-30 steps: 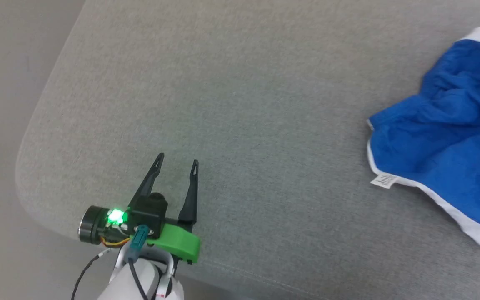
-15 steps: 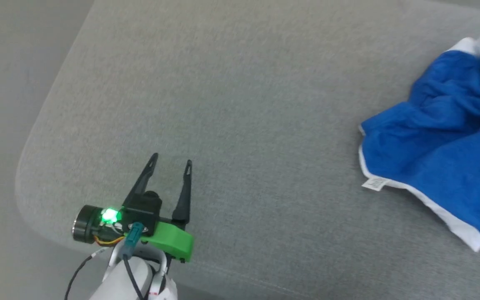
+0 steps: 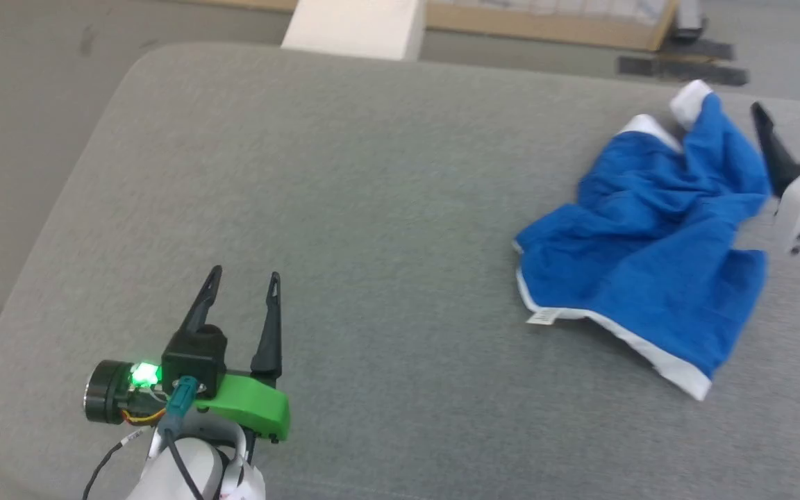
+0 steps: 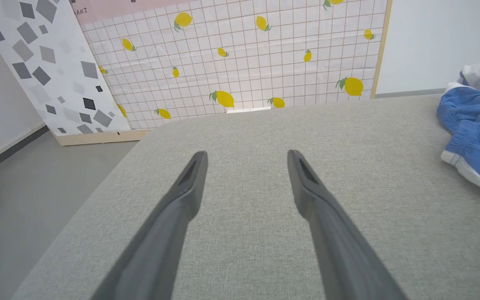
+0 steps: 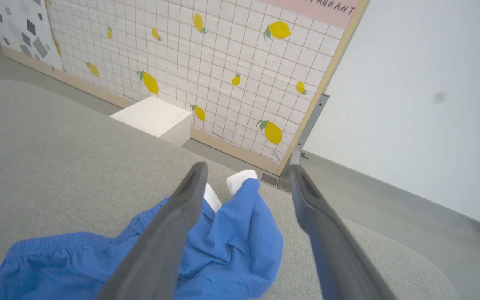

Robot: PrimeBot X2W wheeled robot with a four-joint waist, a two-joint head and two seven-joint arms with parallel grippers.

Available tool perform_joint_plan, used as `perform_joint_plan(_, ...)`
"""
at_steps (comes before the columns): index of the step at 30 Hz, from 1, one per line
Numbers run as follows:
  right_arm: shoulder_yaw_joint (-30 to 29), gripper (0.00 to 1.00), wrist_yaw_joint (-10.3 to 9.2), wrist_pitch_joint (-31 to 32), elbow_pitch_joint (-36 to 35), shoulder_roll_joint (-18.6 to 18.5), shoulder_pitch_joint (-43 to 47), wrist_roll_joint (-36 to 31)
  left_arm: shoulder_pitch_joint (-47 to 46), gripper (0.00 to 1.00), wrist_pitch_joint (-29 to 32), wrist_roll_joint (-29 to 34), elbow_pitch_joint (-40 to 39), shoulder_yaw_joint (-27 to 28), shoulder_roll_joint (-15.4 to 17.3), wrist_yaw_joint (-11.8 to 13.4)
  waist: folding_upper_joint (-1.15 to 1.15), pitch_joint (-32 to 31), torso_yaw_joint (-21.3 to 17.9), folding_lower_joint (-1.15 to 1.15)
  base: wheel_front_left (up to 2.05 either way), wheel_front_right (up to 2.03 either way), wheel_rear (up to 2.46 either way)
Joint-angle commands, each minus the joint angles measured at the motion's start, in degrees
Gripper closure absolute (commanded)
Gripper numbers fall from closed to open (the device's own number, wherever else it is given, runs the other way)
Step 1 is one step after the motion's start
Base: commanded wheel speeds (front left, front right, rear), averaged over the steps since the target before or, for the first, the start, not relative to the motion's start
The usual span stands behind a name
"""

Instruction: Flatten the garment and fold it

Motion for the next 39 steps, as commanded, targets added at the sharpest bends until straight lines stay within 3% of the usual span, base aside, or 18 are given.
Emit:
perform_joint_plan(1, -0.86, 0.0, -0.1, -1.51, -1.76, 0.61, 2.24, 0.52, 0.69, 0.0, 0.22, -0.79, -0.53, 0.36, 0.41, 0.6, 0.0, -3.44, -3.91, 0.0, 0.0, 0.0, 0.0)
perform_joint_plan(8, -10.75, 0.0, -0.1, -4.96, -14.94, 6.59, 15.93, -2.49, 2.18, 0.0, 3.02, -3.02, -2.8, 0.8, 0.64, 0.76, 0.0, -4.13, -6.68, 0.0, 0.0, 0.0, 0.0)
perform_joint_plan(14, -21.79, 0.0, -0.1, -2.53, -27.32, 17.23, 30.41, -10.4, 3.37, 0.0, 5.5, -4.05, -2.87, -0.31, 1.05, -0.04, 0.0, -4.36, -8.17, 0.0, 0.0, 0.0, 0.0)
perform_joint_plan(20, -25.93, 0.0, -0.1, -1.28, -36.7, 24.88, 40.05, -15.0, 3.56, 0.0, 7.08, -4.95, -3.11, -1.7, 1.11, -1.53, 0.0, -3.65, -10.03, 0.0, 0.0, 0.0, 0.0)
perform_joint_plan(24, -26.22, 0.0, -0.1, 0.28, -40.38, 26.3, 42.51, -15.62, 2.04, 0.0, 8.95, -5.6, -4.19, -2.33, 1.04, -2.53, 0.0, -1.86, -11.94, 0.0, 0.0, 0.0, 0.0)
perform_joint_plan(28, -25.79, 0.0, -0.1, 1.13, -42.23, 26.65, 43.35, -16.07, -2.82, 0.0, 14.09, -5.81, -4.48, -4.36, 1.0, -5.05, 0.0, 0.89, -13.85, 0.0, 0.0, 0.0, 0.0)
perform_joint_plan(39, -24.99, 0.0, -0.1, 0.44, -43.41, 26.84, 42.51, -15.51, -24.17, 0.0, 36.75, -11.64, 4.79, -9.15, -1.92, -15.46, 0.0, 10.02, -19.56, 0.0, 0.0, 0.0, 0.0)
